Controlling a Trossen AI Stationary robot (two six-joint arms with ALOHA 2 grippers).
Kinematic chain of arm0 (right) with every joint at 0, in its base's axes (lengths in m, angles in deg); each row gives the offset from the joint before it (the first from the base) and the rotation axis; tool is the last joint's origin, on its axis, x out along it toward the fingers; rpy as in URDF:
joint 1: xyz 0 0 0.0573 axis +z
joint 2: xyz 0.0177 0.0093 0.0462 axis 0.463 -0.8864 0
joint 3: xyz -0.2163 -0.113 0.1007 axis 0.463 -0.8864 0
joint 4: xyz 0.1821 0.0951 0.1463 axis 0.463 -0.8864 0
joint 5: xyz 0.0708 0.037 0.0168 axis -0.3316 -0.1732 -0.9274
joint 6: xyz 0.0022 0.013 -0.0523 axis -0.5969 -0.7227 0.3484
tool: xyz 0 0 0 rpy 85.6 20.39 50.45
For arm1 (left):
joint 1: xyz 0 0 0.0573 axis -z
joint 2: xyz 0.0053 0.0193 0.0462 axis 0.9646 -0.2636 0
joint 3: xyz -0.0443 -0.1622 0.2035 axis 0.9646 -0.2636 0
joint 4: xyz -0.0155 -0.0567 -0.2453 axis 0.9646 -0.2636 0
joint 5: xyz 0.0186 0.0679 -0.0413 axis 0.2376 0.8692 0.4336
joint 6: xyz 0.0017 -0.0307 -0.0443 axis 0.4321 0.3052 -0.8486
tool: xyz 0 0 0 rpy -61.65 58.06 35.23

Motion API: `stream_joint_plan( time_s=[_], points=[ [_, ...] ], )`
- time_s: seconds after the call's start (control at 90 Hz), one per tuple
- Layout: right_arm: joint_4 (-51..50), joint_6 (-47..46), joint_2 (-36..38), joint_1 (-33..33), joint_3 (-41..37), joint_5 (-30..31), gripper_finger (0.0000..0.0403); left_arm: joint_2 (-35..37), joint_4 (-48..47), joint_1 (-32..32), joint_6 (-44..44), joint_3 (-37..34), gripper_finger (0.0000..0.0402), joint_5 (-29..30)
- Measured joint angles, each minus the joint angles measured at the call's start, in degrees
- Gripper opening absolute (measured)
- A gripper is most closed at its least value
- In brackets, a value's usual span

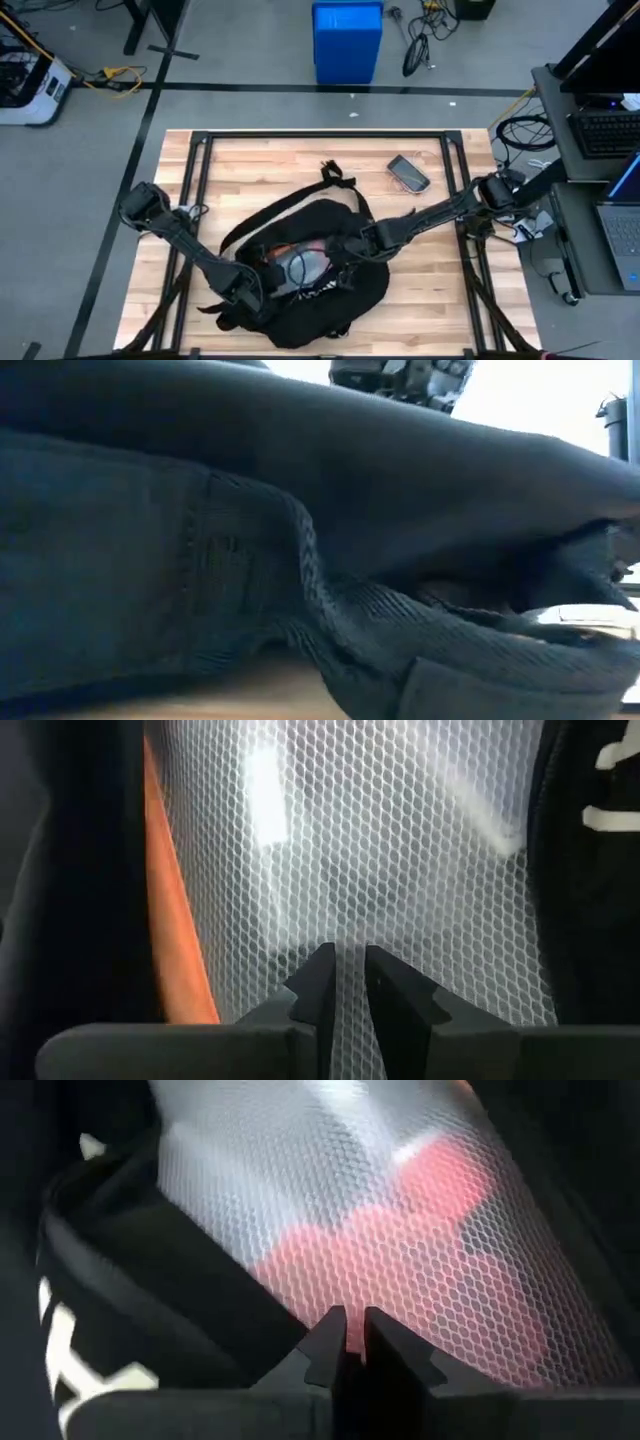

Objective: Unpack backpack
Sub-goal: Remove the orange zip bag from the black backpack

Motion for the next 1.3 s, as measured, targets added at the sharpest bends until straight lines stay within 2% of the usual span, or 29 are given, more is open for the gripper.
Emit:
stream_joint_plan(
  time_s=[0.233, 0.489, 0.678, 0.967, 1.122, 1.3],
  points=[
    [0.6, 6.8, 1.1, 2.0, 0.0, 0.3, 0.0025, 0.0, 0.0, 0.4, -0.3, 0.0, 0.0032, -0.1],
    [6.8, 8.8, 0.9, 0.6, 0.0, 2.3, 0.0025, 1.3, -0.5, 0.3, -0.1, 0.0, 0.0004, 3.0],
    [7.0, 10.8, 0.9, 0.2, 0.0, 2.4, 0.0025, 3.2, -0.8, 0.3, 0.4, 0.0, 0.0000, 3.2],
    [5.5, 19.0, 0.9, 0.1, 0.0, 2.4, 0.0025, 4.1, 3.1, -3.1, 7.4, 0.0, 0.0001, 3.3],
    [5.4, 23.8, 0.9, -0.2, 0.0, 2.4, 0.0025, 4.1, 4.9, -7.9, 8.7, 0.0, 0.0001, -1.5],
    [4.1, 25.4, 0.9, -0.2, 0.1, 2.0, 0.0025, 4.1, 3.2, -14.6, 5.7, 0.0, 0.0002, -14.1]
  ],
)
